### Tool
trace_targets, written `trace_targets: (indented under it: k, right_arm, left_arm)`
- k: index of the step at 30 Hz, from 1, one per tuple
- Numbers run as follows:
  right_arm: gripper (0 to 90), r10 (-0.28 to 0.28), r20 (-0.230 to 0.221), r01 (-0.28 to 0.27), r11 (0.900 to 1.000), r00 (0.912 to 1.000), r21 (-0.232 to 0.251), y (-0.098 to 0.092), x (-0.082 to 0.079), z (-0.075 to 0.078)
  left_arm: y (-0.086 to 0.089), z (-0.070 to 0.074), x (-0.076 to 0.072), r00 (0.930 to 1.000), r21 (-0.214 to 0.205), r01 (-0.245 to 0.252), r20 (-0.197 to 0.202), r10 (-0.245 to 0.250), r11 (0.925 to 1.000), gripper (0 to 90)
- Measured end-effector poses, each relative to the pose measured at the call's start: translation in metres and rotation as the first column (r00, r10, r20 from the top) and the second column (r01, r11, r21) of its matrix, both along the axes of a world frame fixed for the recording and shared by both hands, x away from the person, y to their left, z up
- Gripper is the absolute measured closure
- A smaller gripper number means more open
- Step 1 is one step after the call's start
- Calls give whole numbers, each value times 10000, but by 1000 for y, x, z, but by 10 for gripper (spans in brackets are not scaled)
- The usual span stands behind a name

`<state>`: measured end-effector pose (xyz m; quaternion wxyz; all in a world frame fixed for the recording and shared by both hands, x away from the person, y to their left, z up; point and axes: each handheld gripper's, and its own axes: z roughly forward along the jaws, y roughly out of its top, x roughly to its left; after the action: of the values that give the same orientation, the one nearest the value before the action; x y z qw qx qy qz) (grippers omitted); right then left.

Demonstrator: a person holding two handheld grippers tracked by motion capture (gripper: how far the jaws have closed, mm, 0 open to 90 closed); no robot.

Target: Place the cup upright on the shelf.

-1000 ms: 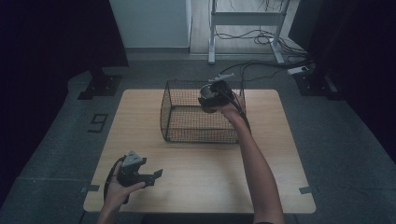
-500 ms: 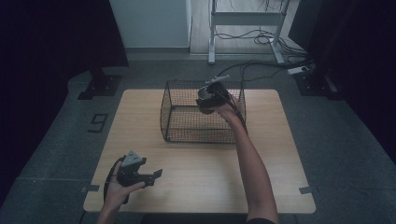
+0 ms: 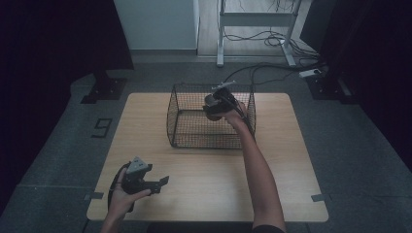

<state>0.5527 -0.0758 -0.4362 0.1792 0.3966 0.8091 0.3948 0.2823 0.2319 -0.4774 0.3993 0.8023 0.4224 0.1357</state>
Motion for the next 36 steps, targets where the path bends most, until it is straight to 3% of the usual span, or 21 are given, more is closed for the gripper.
trace_targets:
  k: [17,23,36]
  right_arm:
    - [181,-51,-334,43,9997,9994,-251,0,14,-21]
    - [180,-112,-469,106,9999,9988,-122,0,16,-26]
    - [180,-527,-981,498,9982,9938,-325,-1,24,-38]
  left_arm:
    - [2,0,0,10000,-18,-36,-7,36,10000,152]
    - [3,-1,1,10000,-14,-52,-13,52,10000,153]
    - [2,-2,1,10000,5,-39,-29,39,10000,153]
